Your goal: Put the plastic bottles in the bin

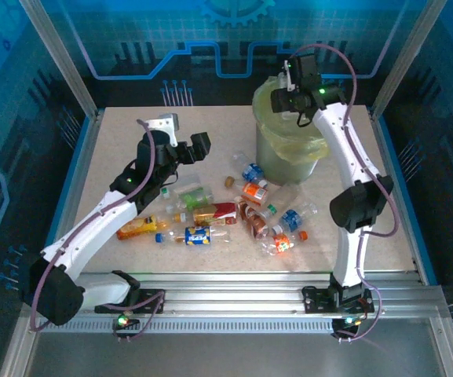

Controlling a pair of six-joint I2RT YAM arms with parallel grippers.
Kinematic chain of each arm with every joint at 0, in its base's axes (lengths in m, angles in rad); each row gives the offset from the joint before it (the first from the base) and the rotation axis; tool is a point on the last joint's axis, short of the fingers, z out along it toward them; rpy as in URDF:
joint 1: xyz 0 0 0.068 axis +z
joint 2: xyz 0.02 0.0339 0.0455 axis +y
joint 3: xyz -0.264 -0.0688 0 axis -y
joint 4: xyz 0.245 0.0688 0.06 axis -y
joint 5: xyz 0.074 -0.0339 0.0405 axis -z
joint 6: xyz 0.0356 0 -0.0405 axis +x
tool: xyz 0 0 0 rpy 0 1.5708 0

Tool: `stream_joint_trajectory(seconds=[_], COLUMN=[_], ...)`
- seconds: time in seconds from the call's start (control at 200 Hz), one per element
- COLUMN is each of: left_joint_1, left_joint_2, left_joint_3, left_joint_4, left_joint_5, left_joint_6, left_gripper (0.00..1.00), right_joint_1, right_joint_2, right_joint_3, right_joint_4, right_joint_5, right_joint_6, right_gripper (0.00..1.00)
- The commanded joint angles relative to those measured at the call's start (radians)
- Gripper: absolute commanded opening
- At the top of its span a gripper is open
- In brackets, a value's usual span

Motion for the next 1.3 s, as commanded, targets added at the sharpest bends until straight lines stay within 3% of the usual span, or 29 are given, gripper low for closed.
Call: stream_joint_trajectory(seconds=[0.0,0.21,0.52,1.096,1.291], left_joint_1=[0.009,0.009,0.010,0.046,0.090], left_joint_2=[-0.033,-0.035,-0.045,-0.150,-0.197], left_joint_3=[-0.018,-0.030,-0.044,-0.134,-0.169], left_joint_4=[-0.027,-0.050,-0.085,-0.212,-0.309], left_joint_5=[-0.031,-0.050,-0.080,-0.148,-0.151], left_joint_6=[-0.004,-0.005,-0.018,-0.109,-0.188], left_gripper=[0.99,0.99,0.99,0.99,0.99], right_joint_1=[-0.018,-0.046,-0.066,-0.079,-0.078], right_joint_2=[0.035,0.025,0.000,0.113,0.114], right_joint_3=[0.054,-0.020,-0.156,-0.094,-0.040], right_joint_4=[-0.085,-0.088,-0.038,-0.044,-0.064], right_joint_5=[-0.077,-0.116,-0.122,-0.110,-0.096], right_joint_6=[-0.029,-0.019,-0.020,-0.037,-0.048], right_gripper=[0.62,0.62,0.73,1.00,1.00])
